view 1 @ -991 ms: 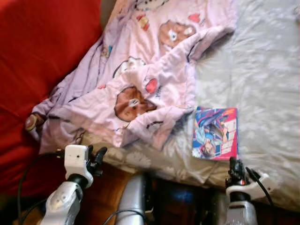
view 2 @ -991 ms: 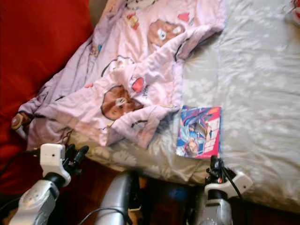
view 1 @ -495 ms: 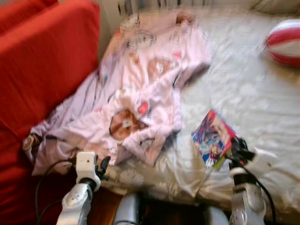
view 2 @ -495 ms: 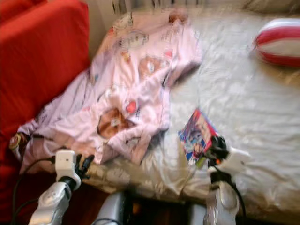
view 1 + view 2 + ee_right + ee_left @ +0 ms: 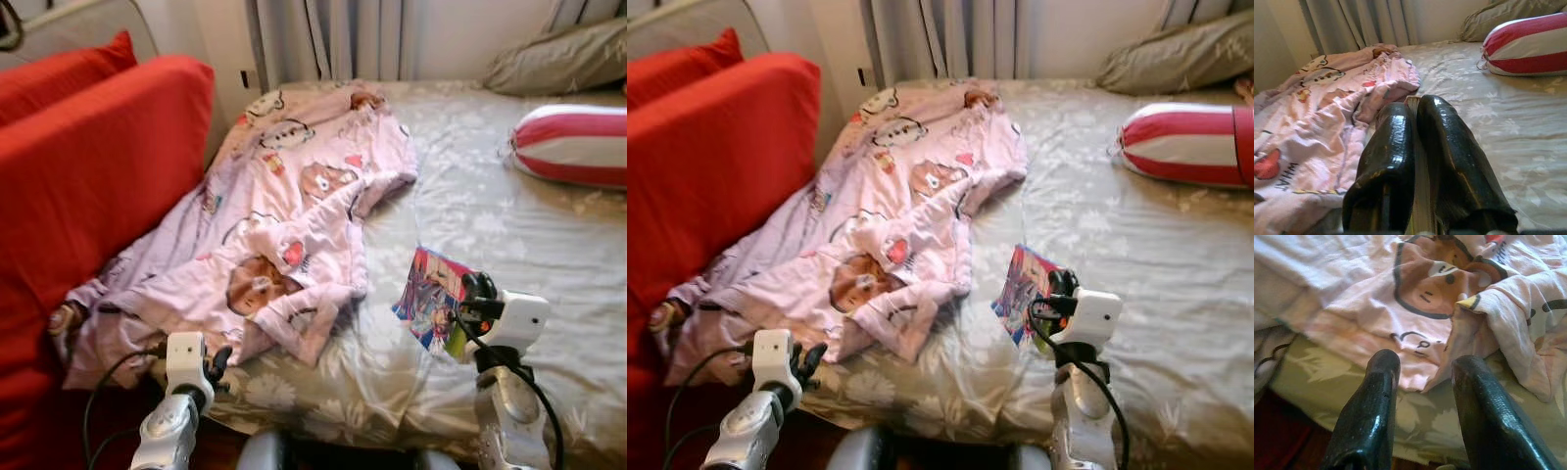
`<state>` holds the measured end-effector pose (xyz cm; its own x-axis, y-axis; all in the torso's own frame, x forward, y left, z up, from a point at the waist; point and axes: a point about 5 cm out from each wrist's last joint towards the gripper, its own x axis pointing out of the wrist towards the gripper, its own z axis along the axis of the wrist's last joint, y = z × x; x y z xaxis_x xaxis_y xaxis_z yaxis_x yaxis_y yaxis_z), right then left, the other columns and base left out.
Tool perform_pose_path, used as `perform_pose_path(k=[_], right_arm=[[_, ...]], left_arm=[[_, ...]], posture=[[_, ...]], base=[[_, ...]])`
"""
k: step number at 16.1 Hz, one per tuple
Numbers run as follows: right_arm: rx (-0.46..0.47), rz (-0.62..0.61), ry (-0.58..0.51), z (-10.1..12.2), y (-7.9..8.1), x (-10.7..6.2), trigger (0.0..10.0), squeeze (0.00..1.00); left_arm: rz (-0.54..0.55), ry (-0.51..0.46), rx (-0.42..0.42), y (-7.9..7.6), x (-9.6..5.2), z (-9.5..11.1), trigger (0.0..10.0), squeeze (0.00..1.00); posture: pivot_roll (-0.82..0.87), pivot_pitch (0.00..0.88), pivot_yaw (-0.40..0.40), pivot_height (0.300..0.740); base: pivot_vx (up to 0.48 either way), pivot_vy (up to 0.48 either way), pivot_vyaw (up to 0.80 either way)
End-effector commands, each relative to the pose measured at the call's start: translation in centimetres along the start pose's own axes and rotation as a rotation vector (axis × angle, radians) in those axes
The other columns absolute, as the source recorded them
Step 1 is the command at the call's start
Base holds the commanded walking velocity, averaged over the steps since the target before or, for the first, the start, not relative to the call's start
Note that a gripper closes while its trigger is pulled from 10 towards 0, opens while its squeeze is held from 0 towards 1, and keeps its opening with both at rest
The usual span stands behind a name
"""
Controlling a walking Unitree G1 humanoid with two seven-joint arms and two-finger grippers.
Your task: Clean up the room
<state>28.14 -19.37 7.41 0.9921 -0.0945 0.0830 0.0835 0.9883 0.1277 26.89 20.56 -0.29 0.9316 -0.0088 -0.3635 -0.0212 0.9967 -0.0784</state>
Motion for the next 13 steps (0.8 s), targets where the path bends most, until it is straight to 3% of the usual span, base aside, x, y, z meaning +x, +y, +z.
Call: perform_pose_path(k=[1,4,13], right_arm=[[0.004,0.018,-0.007,0.1,0.7,0.2,10.0,0.00],[0.016,-0.029,0.052,-1.3,0.0,-0.8,10.0,0.00],[0.041,-0.051,0.095,-2.4,-0.3,-1.2,10.0,0.00]], left_arm=[[0.018,0.005,0.021,0.7,0.0,0.0,10.0,0.00],[0.029,0.062,0.018,0.9,-0.3,-1.3,10.0,0.00],[0.066,0.233,0.029,1.3,-1.6,-4.5,10.0,0.00]], posture=[[0.04,0.000,0.068,0.700],[0.03,0.000,0.072,0.740],[0.02,0.000,0.055,0.740]], base=[[0.000,0.000,0.00],[0.000,0.000,0.00],[0.000,0.000,0.00]])
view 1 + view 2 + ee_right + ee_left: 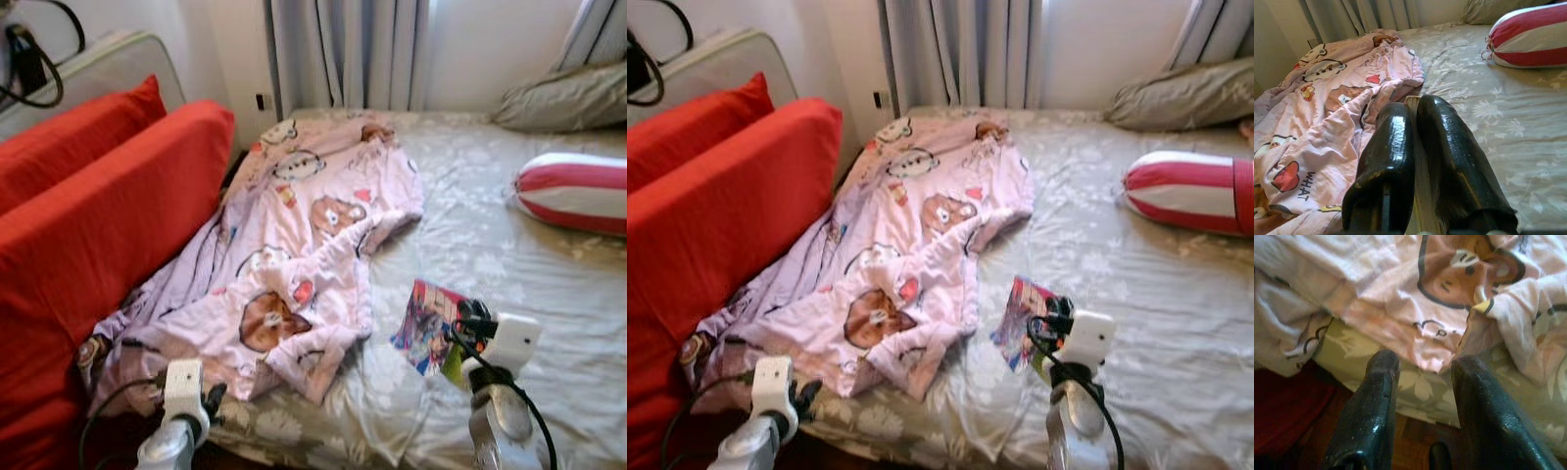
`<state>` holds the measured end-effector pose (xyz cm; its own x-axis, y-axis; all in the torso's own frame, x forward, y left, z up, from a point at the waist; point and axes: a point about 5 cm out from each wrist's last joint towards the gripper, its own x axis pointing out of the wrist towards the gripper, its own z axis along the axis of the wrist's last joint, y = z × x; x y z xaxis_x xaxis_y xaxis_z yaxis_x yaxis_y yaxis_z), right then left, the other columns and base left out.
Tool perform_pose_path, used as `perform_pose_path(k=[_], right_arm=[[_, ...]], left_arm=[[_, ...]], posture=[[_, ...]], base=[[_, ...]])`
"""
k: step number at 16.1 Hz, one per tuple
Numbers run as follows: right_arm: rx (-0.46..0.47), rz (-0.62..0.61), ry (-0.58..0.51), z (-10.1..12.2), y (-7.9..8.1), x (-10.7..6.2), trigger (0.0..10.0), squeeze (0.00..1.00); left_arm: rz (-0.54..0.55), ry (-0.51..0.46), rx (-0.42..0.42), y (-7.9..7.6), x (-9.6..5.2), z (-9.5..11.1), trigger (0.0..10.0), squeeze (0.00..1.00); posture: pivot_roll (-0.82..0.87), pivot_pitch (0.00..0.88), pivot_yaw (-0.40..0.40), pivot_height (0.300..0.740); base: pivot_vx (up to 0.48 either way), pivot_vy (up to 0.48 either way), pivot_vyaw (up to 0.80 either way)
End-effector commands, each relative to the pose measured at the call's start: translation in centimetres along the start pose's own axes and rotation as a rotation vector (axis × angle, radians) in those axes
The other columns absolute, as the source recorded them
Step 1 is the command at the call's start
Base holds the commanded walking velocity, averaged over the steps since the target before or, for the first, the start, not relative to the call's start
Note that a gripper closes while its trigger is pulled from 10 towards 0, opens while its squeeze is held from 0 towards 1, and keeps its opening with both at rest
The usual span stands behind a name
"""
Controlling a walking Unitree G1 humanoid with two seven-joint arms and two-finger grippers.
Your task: Clean up the room
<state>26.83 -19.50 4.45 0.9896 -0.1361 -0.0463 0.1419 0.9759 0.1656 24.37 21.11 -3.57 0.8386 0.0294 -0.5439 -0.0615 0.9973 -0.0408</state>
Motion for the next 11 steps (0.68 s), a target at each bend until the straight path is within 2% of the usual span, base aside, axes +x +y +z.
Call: perform_pose_path(k=[1,5,9,11], right_arm=[[-0.002,-0.004,-0.027,0.48,0.16,0.25,10.0,0.00],[0.018,-0.023,-0.013,0.29,-0.05,0.46,10.0,0.00],[0.032,-0.027,0.009,-0.22,0.07,0.52,10.0,0.00],[0.033,-0.024,-0.009,0.13,0.35,0.79,10.0,0.00]], left_arm=[[0.017,0.049,0.016,0.48,-0.36,-1.02,10.0,0.00],[0.018,0.079,0.041,0.49,-0.54,-1.65,10.0,0.00],[0.012,0.088,0.053,0.62,-0.70,-1.95,10.0,0.00],[0.014,0.084,0.060,0.70,-0.63,-1.74,10.0,0.00]], posture=[[0.02,0.000,0.055,0.740],[0.01,0.000,0.051,0.740],[0.02,0.000,0.051,0.740],[0.02,0.000,0.052,0.740]], base=[[0.000,0.000,0.00],[0.000,0.000,0.00],[0.000,0.000,-0.75],[0.000,0.000,0.00]])
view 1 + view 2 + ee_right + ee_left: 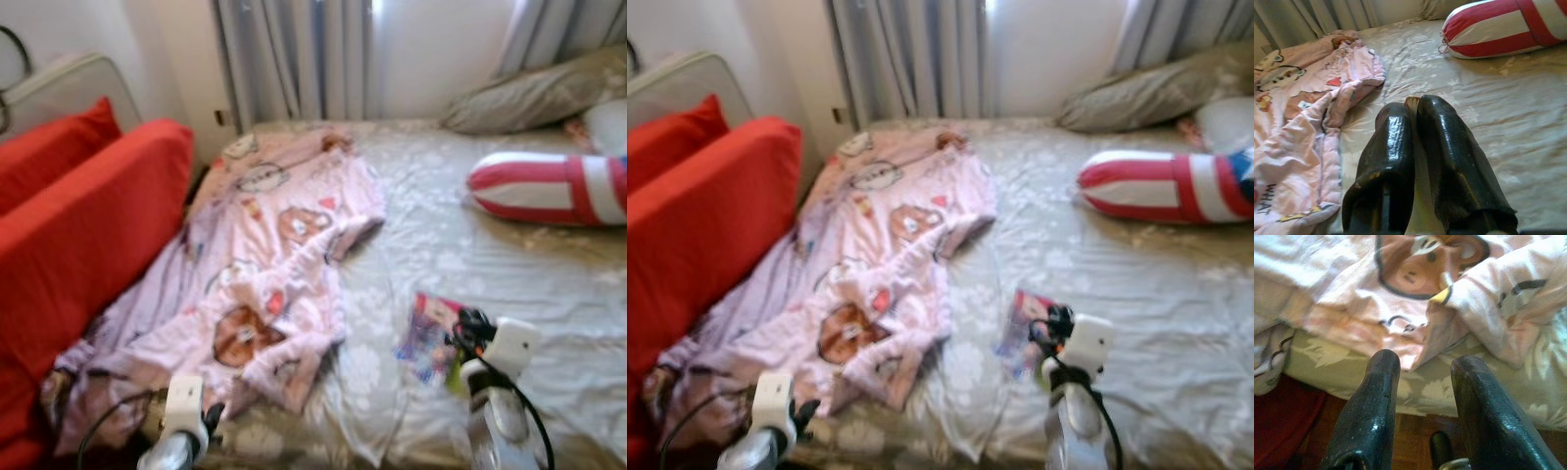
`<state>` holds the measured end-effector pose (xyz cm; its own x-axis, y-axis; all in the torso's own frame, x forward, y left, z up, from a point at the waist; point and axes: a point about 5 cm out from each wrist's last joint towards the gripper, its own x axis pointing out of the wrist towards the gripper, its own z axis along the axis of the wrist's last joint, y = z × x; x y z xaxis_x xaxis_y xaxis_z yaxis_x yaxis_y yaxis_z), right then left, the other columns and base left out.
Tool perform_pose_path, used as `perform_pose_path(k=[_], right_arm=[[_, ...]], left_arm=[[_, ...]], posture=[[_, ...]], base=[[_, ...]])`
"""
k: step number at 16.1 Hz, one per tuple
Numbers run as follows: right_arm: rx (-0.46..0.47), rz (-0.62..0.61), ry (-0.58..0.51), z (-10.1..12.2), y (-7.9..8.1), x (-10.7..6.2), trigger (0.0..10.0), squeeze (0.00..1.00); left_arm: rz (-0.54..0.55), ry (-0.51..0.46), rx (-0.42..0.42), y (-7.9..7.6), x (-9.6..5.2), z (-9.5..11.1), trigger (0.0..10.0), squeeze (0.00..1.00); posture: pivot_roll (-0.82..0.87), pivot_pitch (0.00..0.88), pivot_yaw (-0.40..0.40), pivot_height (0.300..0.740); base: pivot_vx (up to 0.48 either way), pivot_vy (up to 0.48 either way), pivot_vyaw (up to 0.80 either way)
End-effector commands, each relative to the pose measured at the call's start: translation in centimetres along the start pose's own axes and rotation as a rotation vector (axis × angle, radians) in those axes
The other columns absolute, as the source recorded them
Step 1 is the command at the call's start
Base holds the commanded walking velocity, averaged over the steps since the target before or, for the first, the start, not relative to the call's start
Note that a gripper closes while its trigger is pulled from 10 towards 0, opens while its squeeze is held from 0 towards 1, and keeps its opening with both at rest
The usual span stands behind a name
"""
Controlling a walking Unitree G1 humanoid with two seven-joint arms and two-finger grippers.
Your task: Clean up the room
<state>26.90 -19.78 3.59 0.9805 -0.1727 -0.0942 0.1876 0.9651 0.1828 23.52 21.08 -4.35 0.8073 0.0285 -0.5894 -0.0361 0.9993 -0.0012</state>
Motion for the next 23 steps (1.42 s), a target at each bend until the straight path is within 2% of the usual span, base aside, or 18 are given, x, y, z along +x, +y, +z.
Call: perform_pose_path(k=[1,7,11,13,15,23], right_arm=[[0.008,0.029,-0.051,1.0,1.1,0.7,10.0,0.00],[0.000,0.009,-0.071,1.6,0.4,1.1,10.0,0.00],[0.009,0.007,-0.068,1.5,0.6,1.2,10.0,0.00],[0.010,0.011,-0.069,1.5,0.8,1.3,10.0,0.00],[0.012,0.024,-0.076,1.6,1.3,1.3,10.0,0.00],[0.010,0.026,-0.076,1.8,1.4,1.6,10.0,0.00]], left_arm=[[0.015,0.026,0.014,0.7,-0.2,-0.5,10.0,0.00],[0.007,0.044,0.016,0.1,-0.4,-1.2,10.0,0.00],[0.008,0.057,0.019,-0.1,-0.5,-1.6,10.0,0.00],[0.009,0.057,0.021,-0.1,-0.5,-1.6,10.0,0.00],[0.016,0.056,0.017,0.1,-0.4,-1.5,10.0,0.00],[0.029,0.061,0.011,0.5,-0.7,-1.8,10.0,0.00]], posture=[[0.02,0.000,0.054,0.740],[0.00,0.000,0.050,0.740],[0.00,0.000,0.052,0.740],[0.00,0.000,0.052,0.740],[0.01,0.000,0.050,0.740],[0.01,0.000,0.051,0.740]], base=[[0.000,0.000,0.00],[0.000,0.000,0.00],[0.000,0.000,-0.20],[0.000,-0.247,-0.78],[0.000,-0.251,0.00],[0.000,-0.262,0.00]])
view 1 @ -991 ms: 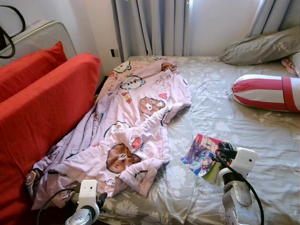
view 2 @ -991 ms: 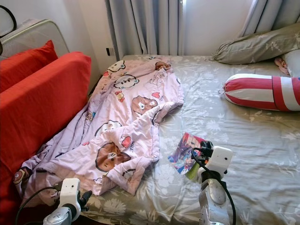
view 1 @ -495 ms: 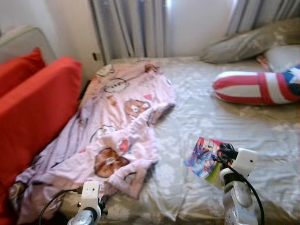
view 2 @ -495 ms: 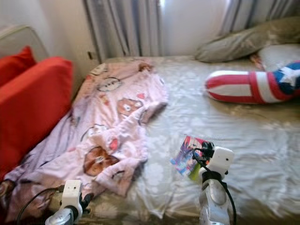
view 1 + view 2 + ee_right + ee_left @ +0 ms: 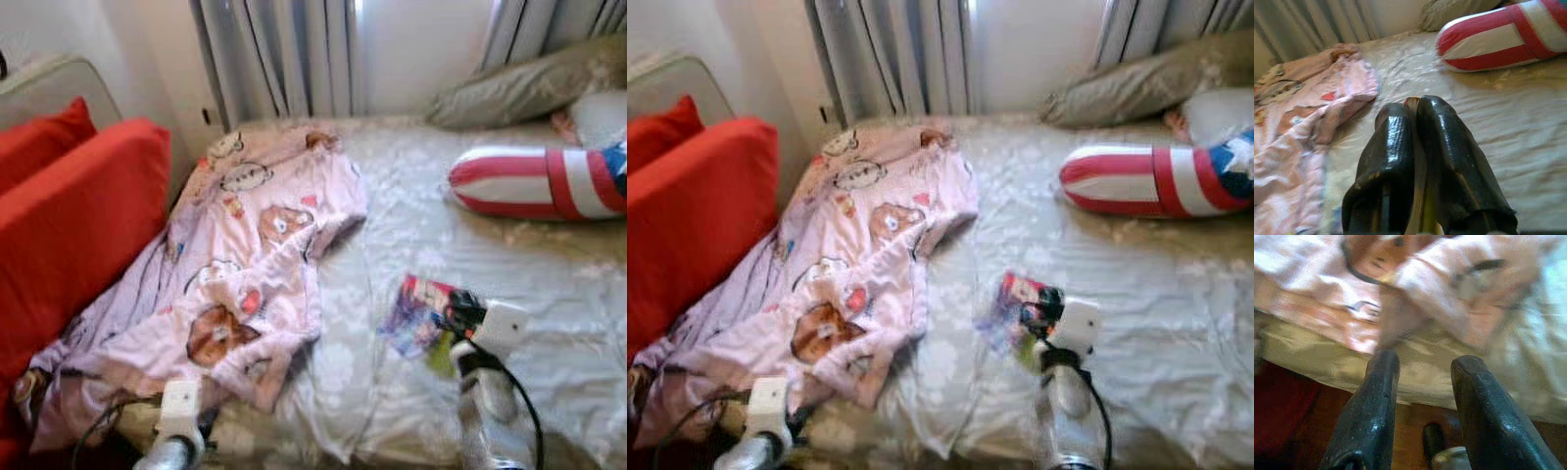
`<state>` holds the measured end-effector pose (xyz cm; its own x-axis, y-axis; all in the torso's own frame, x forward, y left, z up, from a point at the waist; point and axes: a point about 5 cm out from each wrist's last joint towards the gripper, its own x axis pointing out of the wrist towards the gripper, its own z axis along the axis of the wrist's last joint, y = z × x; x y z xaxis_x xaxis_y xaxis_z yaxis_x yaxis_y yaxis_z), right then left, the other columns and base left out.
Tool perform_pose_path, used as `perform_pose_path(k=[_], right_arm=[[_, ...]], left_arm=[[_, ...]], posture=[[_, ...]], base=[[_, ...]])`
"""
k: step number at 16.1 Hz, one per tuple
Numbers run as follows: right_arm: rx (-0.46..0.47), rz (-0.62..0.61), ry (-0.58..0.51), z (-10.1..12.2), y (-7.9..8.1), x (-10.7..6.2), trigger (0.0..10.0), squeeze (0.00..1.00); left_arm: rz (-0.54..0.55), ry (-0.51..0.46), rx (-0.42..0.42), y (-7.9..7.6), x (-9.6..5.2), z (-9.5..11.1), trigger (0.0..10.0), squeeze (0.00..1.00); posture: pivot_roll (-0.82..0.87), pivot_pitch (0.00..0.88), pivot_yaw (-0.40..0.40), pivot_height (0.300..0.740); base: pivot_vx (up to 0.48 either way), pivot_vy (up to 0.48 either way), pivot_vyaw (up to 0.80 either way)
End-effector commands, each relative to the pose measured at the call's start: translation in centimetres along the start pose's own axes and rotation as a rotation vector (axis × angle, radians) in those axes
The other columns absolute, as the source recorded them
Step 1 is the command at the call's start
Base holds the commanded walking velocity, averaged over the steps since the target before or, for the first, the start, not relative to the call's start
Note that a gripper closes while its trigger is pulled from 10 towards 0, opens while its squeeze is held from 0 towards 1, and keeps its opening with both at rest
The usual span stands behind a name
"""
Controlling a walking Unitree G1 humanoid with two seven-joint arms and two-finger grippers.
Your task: Clean up the room
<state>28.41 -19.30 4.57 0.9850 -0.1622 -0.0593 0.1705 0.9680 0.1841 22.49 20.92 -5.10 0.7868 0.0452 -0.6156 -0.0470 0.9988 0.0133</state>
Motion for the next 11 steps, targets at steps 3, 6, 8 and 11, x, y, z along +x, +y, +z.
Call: perform_pose_path(k=[3,6,8,11], right_arm=[[0.011,0.006,-0.043,0.79,0.46,0.35,10.0,0.00],[0.010,0.004,-0.042,0.75,0.40,0.35,10.0,0.00],[0.010,0.005,-0.042,0.71,0.44,0.36,10.0,0.00],[0.011,0.007,-0.043,0.71,0.55,0.37,10.0,0.00]], left_arm=[[0.009,0.033,0.001,0.28,-0.22,-0.70,10.0,0.00],[0.009,0.030,0.001,0.31,-0.20,-0.64,10.0,0.00],[0.010,0.032,0.001,0.31,-0.20,-0.66,10.0,0.00],[0.012,0.031,0.001,0.39,-0.21,-0.66,10.0,0.00]], posture=[[0.01,0.000,0.052,0.740],[0.01,0.000,0.052,0.740],[0.01,0.000,0.052,0.740],[0.02,0.000,0.053,0.740]], base=[[0.000,-0.281,0.00],[0.000,-0.282,0.00],[0.000,-0.281,0.00],[0.000,-0.281,0.00]])
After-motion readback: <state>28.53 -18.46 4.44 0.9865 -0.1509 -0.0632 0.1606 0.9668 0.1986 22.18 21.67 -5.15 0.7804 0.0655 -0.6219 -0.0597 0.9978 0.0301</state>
